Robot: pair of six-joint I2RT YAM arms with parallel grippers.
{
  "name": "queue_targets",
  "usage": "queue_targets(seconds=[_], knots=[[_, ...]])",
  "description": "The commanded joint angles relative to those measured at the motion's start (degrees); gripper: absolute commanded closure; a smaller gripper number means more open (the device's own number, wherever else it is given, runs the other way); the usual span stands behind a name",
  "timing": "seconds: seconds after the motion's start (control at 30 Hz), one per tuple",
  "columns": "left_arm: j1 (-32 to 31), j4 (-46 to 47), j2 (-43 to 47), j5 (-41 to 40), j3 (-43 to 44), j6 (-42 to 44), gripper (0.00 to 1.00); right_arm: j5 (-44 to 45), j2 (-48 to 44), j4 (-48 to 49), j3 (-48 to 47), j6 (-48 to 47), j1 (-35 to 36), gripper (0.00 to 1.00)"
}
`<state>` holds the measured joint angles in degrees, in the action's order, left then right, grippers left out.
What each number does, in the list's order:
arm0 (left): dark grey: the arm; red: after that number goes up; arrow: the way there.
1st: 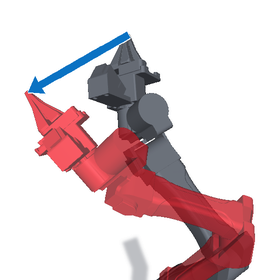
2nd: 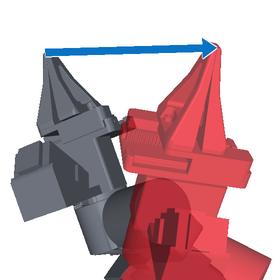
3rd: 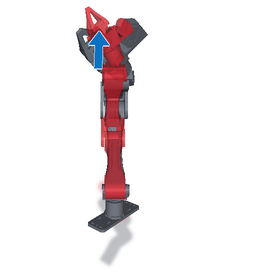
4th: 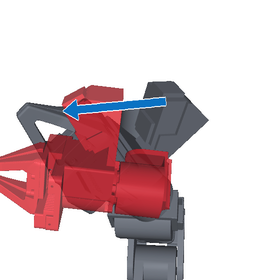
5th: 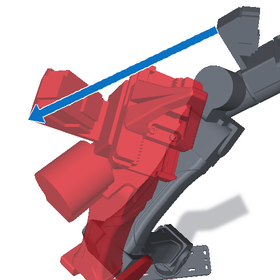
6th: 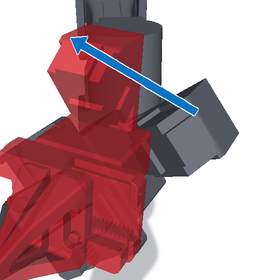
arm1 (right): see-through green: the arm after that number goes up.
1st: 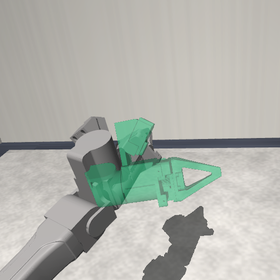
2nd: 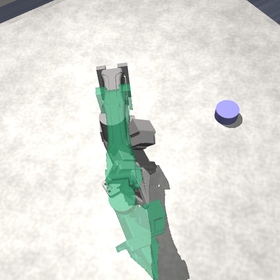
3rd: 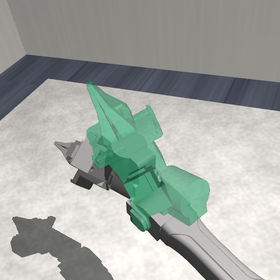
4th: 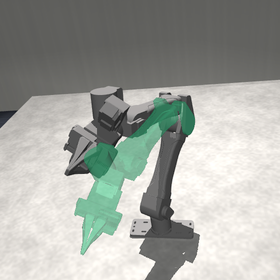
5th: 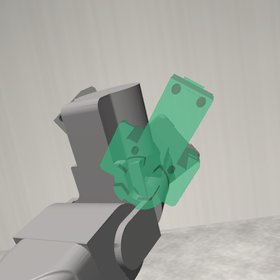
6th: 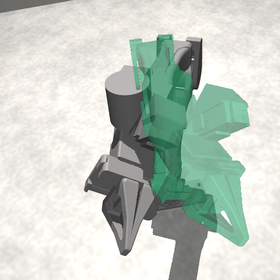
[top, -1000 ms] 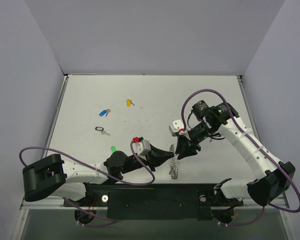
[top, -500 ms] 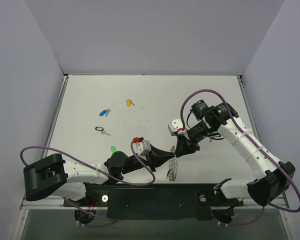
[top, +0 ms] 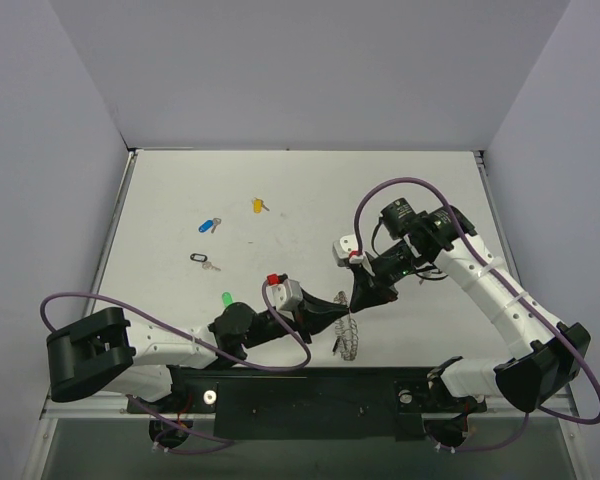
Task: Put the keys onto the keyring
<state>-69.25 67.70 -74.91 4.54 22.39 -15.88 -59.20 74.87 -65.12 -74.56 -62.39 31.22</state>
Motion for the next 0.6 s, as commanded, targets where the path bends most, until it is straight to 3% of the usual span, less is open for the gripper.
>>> queue_targets(seconds=[0.0,0.13,0.33,0.47,0.57], knots=[[-0.1,0.3,1.9,-0.9,2.7,-0.6,1.00,1.2,-1.2,1.8,-0.6,6.3,0.6,1.00],[-0.1,-5.1,2.4,-0.9,4.4,-0.2,1.00,1.7,-1.1,2.0,-0.9,7.9,0.7,1.00],[-0.1,-6.9,2.6,-1.5,5.1,-0.1,0.91,2.1,-1.4,2.1,-0.7,8.0,1.0,1.00],[-0.1,-7.1,2.5,-1.1,5.5,0.1,1.00,2.0,-1.3,2.1,-0.8,8.1,1.1,1.00],[-0.1,-8.0,2.6,-0.8,5.6,0.2,1.00,1.9,-1.4,2.1,-0.8,8.1,1.2,1.00]])
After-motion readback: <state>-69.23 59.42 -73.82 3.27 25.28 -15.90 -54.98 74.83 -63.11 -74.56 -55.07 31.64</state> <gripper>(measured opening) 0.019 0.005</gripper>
